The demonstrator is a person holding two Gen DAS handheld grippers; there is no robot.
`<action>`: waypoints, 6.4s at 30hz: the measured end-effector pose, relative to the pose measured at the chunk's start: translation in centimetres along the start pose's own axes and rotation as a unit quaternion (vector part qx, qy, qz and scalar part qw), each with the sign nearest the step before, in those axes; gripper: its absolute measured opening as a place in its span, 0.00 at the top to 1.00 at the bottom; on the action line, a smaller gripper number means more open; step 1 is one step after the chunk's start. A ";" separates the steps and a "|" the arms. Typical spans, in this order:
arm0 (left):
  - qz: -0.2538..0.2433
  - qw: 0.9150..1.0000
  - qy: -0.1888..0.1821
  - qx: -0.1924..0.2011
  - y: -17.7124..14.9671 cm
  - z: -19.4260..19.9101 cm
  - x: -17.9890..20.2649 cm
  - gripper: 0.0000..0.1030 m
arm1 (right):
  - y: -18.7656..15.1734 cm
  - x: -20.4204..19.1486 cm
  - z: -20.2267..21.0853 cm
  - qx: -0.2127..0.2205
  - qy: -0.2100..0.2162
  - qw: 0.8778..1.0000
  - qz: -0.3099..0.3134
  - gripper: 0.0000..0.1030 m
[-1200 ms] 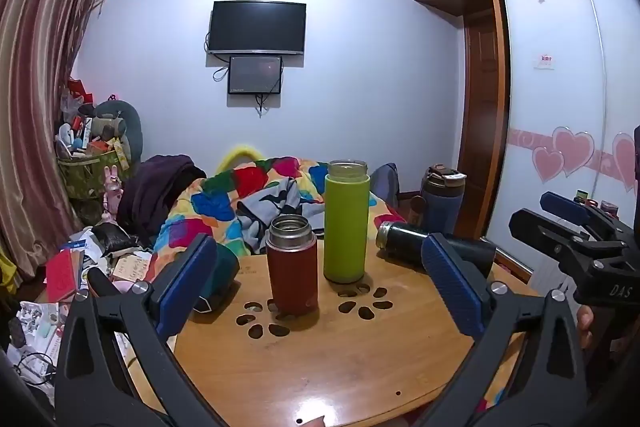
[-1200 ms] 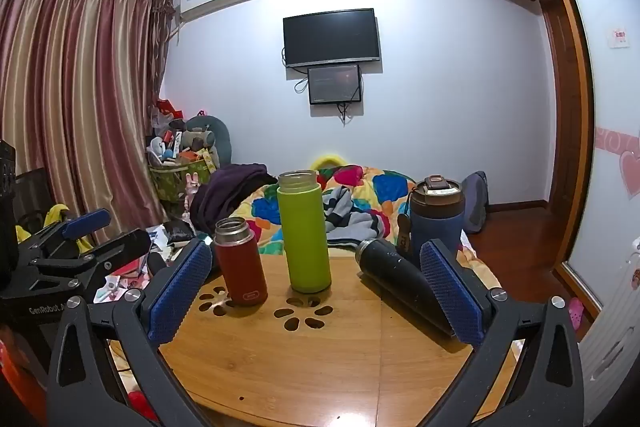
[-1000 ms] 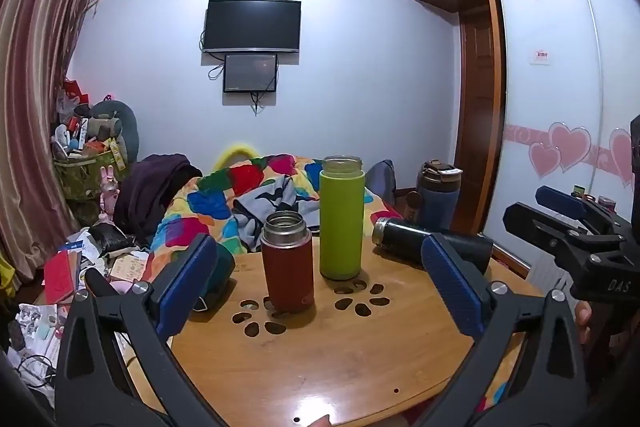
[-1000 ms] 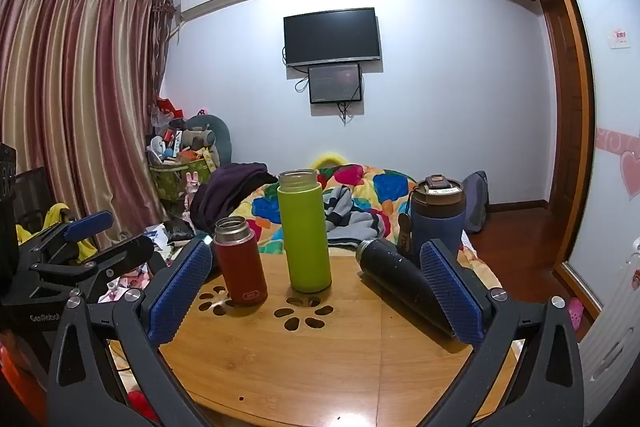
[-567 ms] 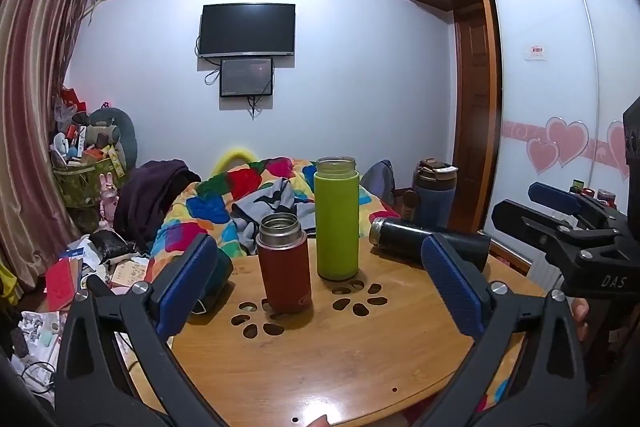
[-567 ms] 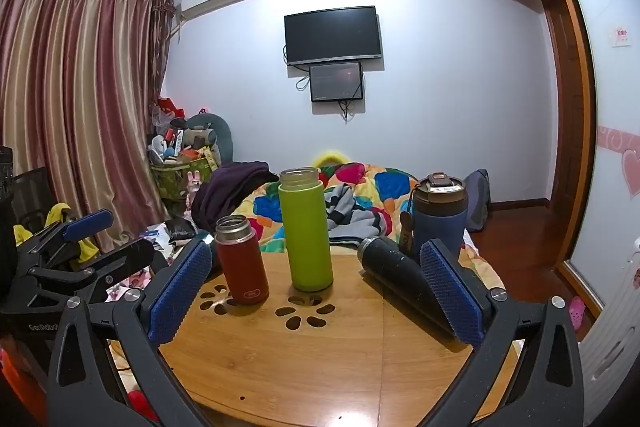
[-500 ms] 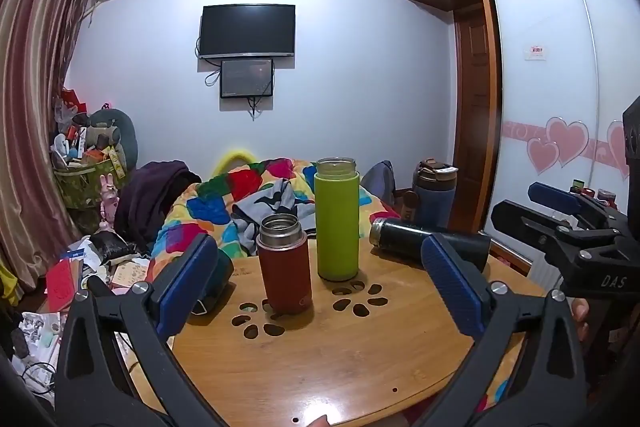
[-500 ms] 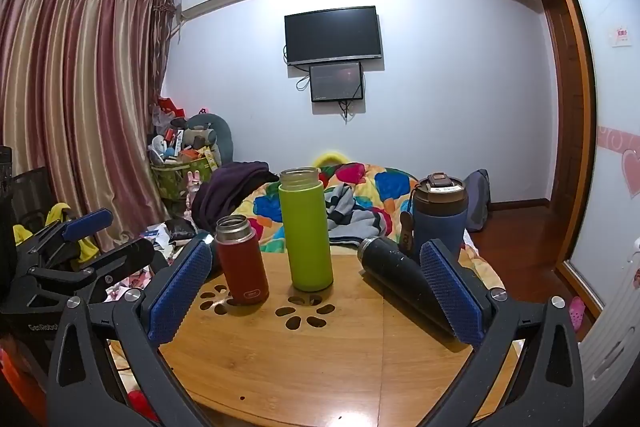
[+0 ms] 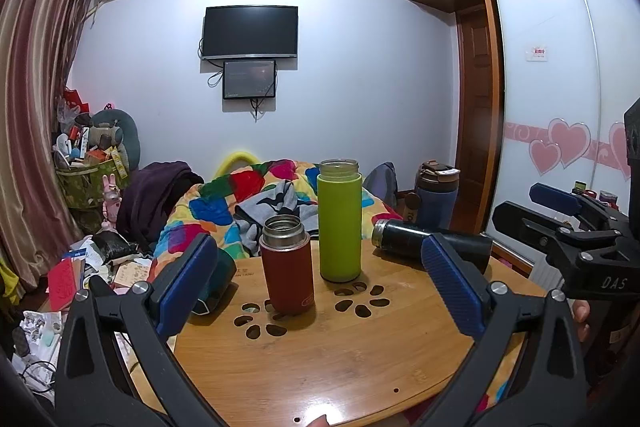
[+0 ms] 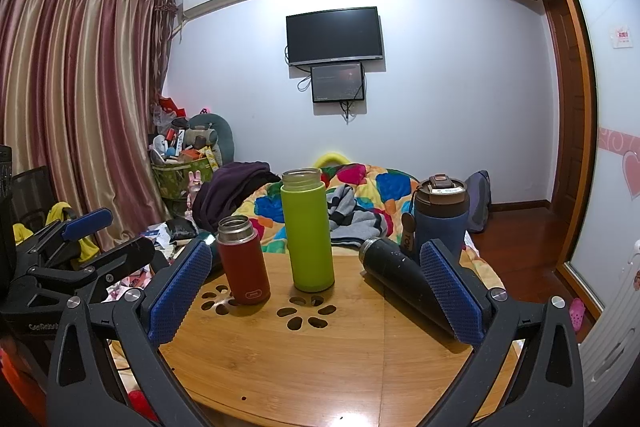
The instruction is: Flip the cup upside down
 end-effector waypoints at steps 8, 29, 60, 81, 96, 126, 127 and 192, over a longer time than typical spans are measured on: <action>0.002 1.000 0.001 -0.002 -0.1 -0.1 -0.2 0.00 | 0.0 0.0 0.0 0.000 0.001 1.000 0.000 0.00; 0.004 1.000 0.001 0.000 -0.1 -0.2 -0.4 0.00 | -0.2 -0.4 -0.1 0.002 0.002 1.000 0.003 0.00; 0.011 1.000 0.003 -0.018 -0.6 -2.1 -0.8 0.00 | -0.6 -0.2 -0.8 -0.014 0.008 1.000 0.002 0.00; 0.048 0.985 -0.023 -0.161 -5.4 -19.6 -3.6 0.32 | -5.5 2.9 -8.0 -0.116 0.002 0.993 -0.017 0.00; 0.025 0.982 -0.108 -0.154 -5.3 -15.1 -0.4 0.40 | -8.7 1.4 -8.8 -0.143 0.034 0.988 0.040 0.00; 0.093 0.955 -0.228 -0.168 -6.1 -12.6 1.2 0.35 | -12.1 -2.8 -10.8 -0.177 0.137 0.970 0.091 0.43; 0.095 0.955 -0.226 -0.169 -6.3 -12.7 1.1 0.34 | -12.1 -2.8 -10.8 -0.176 0.137 0.970 0.092 0.43; 0.095 0.979 -0.139 -0.117 -3.6 -10.6 -4.4 0.01 | -6.7 -6.4 -10.1 -0.117 0.138 0.979 0.090 0.43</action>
Point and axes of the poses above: each gripper's, at about its wrist camera, not at the fingertips, and z roughly against the way its jaws point, x to its right, y to its top, the point moved 3 cm from there along -z, roughly the way its jaws point, and after that the axes turned 11 degrees about -z, right-handed, at the moved point
